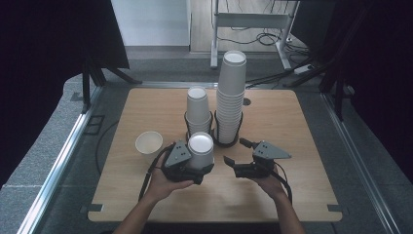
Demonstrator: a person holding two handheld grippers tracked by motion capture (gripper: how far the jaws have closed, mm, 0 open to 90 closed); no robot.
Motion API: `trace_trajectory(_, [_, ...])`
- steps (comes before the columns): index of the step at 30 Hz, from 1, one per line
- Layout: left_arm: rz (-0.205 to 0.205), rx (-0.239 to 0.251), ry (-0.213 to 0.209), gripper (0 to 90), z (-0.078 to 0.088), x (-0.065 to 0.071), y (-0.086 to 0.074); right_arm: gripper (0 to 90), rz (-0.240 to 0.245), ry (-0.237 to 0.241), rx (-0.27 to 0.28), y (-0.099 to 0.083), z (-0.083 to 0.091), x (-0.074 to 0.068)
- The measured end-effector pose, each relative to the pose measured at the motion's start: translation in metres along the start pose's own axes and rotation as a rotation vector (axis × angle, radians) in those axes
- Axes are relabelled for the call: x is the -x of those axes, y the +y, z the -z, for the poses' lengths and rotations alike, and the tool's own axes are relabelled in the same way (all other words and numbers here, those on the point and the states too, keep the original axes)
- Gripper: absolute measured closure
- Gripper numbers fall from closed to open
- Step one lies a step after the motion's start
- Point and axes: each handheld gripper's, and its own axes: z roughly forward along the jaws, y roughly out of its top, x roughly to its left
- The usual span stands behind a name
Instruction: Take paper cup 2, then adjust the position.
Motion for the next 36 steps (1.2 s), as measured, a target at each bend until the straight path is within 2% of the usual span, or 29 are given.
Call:
trace_trajectory(5, [-0.020, -0.036, 0.023, 11.7, -0.004, 0.001, -0.010, 13.3, -0.014, 0.002, 0.008, -0.004, 0.001, 0.000])
trace_trajectory(7, [-0.043, -0.061, 0.047, 11.7, -0.008, 0.003, -0.014, 13.4, -0.022, 0.002, 0.013, -0.005, 0.003, 0.000])
trace_trajectory(9, [-0.055, -0.076, 0.050, 11.7, -0.012, 0.005, -0.018, 13.5, -0.024, -0.001, 0.012, -0.005, 0.004, -0.001])
trace_trajectory(16, [-0.101, -0.119, 0.075, 11.9, -0.019, 0.011, -0.025, 13.5, -0.004, 0.018, 0.006, -0.007, 0.005, -0.006])
trace_trajectory(21, [-0.128, -0.147, 0.092, 12.1, -0.022, 0.013, -0.030, 13.6, 0.000, 0.029, 0.024, -0.003, 0.011, -0.006])
trace_trajectory(26, [-0.166, -0.182, 0.120, 12.3, -0.022, 0.014, -0.033, 13.5, 0.005, 0.040, 0.019, 0.001, 0.019, -0.006])
trace_trajectory(28, [-0.180, -0.194, 0.129, 12.3, -0.023, 0.015, -0.034, 13.7, -0.003, 0.074, 0.008, 0.003, 0.021, -0.006])
trace_trajectory(34, [-0.223, -0.232, 0.158, 12.3, -0.026, 0.017, -0.038, 13.8, 0.015, 0.153, -0.041, 0.005, 0.022, -0.011])
trace_trajectory(36, [-0.255, -0.257, 0.170, 12.3, -0.028, 0.019, -0.039, 13.6, 0.019, 0.186, -0.057, 0.004, 0.020, -0.014])
